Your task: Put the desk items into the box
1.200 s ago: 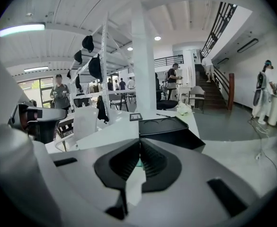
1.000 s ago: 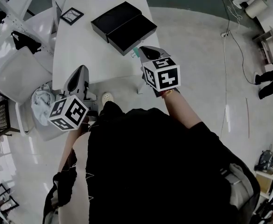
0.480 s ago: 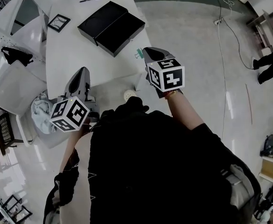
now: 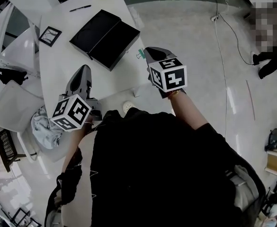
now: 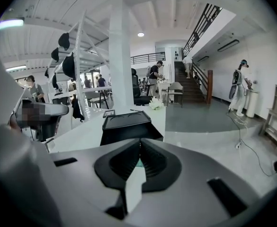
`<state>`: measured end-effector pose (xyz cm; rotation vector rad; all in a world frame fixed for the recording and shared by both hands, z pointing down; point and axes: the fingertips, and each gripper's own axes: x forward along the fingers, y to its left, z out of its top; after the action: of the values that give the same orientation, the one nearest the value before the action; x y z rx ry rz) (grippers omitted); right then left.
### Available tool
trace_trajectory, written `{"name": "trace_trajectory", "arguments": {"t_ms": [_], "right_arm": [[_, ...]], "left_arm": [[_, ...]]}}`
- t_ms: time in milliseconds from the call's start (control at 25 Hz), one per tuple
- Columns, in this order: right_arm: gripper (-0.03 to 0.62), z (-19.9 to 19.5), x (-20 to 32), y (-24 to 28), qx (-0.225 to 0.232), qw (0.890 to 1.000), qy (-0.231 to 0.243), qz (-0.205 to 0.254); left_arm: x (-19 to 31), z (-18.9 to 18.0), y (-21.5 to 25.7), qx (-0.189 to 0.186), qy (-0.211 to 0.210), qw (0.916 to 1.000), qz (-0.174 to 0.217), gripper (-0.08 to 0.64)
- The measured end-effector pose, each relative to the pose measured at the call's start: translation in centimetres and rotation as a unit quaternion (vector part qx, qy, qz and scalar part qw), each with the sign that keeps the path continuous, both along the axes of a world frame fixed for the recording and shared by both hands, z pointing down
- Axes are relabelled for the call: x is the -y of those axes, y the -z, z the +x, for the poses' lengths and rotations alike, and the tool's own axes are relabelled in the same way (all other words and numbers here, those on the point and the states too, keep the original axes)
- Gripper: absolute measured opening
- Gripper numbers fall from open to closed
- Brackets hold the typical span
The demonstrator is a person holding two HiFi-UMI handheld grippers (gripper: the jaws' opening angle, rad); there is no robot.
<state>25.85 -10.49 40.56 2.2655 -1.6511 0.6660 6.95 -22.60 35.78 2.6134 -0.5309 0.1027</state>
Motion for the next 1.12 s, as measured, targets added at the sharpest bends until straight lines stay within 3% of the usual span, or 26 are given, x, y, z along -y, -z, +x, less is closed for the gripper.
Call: {"name": "trace_trajectory", "arguments": {"t_ms": [320,760,1120], "right_arm": [[0.009,4.6,2.9,1.9,-0.013,1.000,-0.007,0.002],[0.009,8.7,7.9,2.4,-0.028,1.000,0.006,0.002],[0.009,7.8,10.2,0.7,-0.020,0.998,0.055,-0.015]], "left_arm": [[3.0,4.4,0.7,-0.001,-0.008,1.0000,-0.003,0.011],[9.3,8.2,0.9,-0.023,0.019,0.9996,0.004,0.011],[10.6,8.0,0.4,-0.018,0.052,0.9985,-0.003,0.011]]}}
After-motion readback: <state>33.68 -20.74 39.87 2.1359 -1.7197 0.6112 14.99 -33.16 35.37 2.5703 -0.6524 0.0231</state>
